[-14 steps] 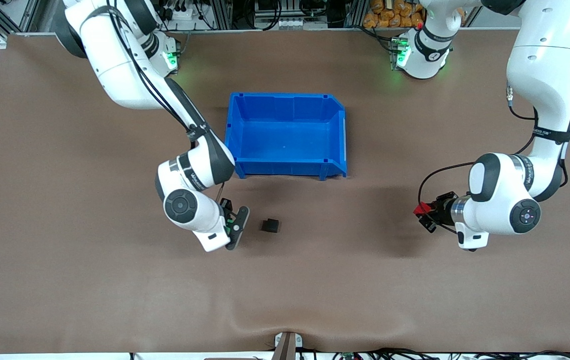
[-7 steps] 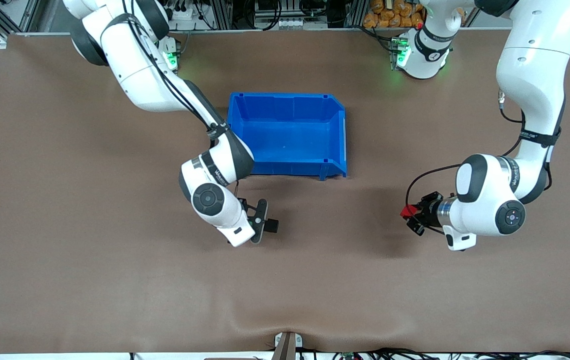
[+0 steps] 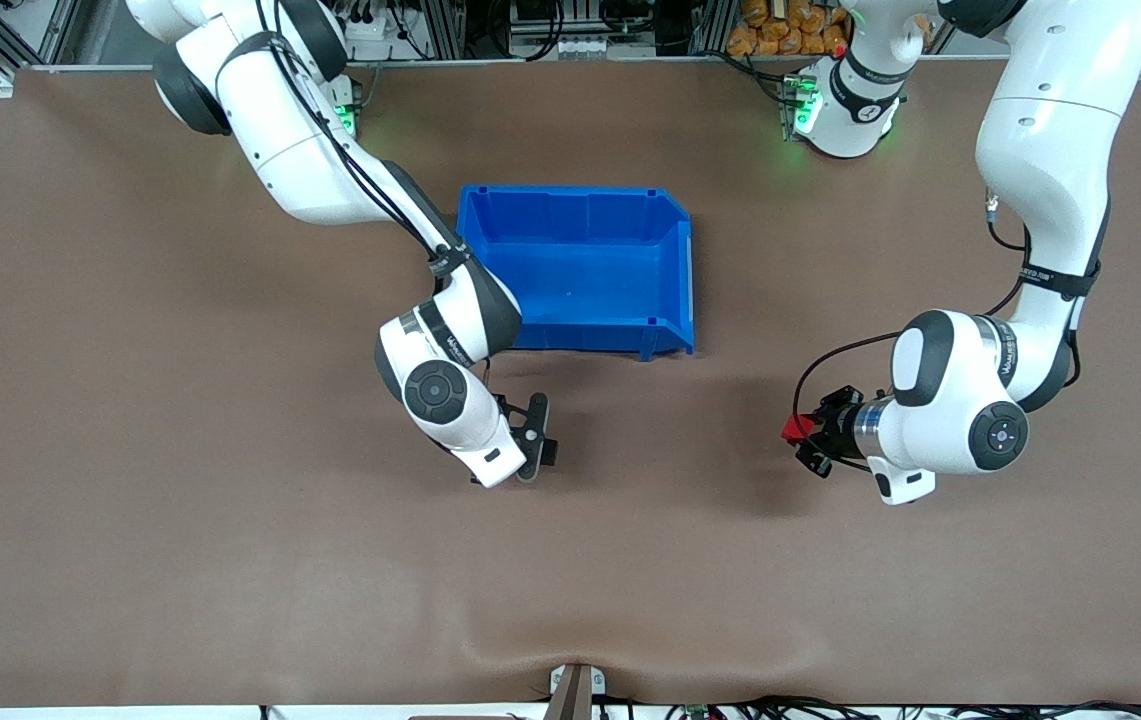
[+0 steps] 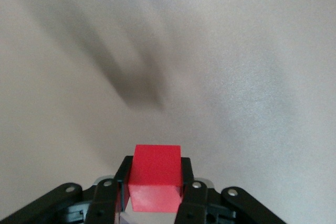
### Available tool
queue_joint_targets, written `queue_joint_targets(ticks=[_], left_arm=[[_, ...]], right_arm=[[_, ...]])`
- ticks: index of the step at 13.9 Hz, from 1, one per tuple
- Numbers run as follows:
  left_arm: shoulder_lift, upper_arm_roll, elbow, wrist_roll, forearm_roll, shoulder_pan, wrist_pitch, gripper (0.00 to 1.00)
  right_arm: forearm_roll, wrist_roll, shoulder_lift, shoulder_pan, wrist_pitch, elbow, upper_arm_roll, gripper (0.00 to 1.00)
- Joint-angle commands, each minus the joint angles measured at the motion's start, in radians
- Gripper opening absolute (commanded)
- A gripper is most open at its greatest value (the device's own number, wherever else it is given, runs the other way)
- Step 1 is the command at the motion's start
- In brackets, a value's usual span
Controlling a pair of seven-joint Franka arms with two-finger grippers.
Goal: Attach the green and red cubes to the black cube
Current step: 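Carry the green cube against the black cube with the right gripper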
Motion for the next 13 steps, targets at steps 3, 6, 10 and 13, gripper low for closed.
queue_joint_targets(ticks=[3,6,10,13], left_arm=[[0.000,0.003,0.018,-0.008,-0.047,0.001,0.000,0.00],[0.006,0.004,0.018,-0.006,-0.130,0.014,0.024,0.00],[0.008,0.004,0.010,-0.008,-0.135,0.008,0.044,0.00],[0.008,0.004,0.010,-0.011,-0.136,0.004,0.049,0.00]], right_arm=[[-0.017,-0.005,0.027,0.018,0.029,0.026,-0.004,0.00],[-0.016,-0.005,0.033,0.024,0.035,0.026,-0.004,0.00],[-0.017,0.002,0.033,0.035,0.035,0.024,-0.004,0.00],[-0.016,0.004,0.035,0.038,0.061,0.024,-0.004,0.00]])
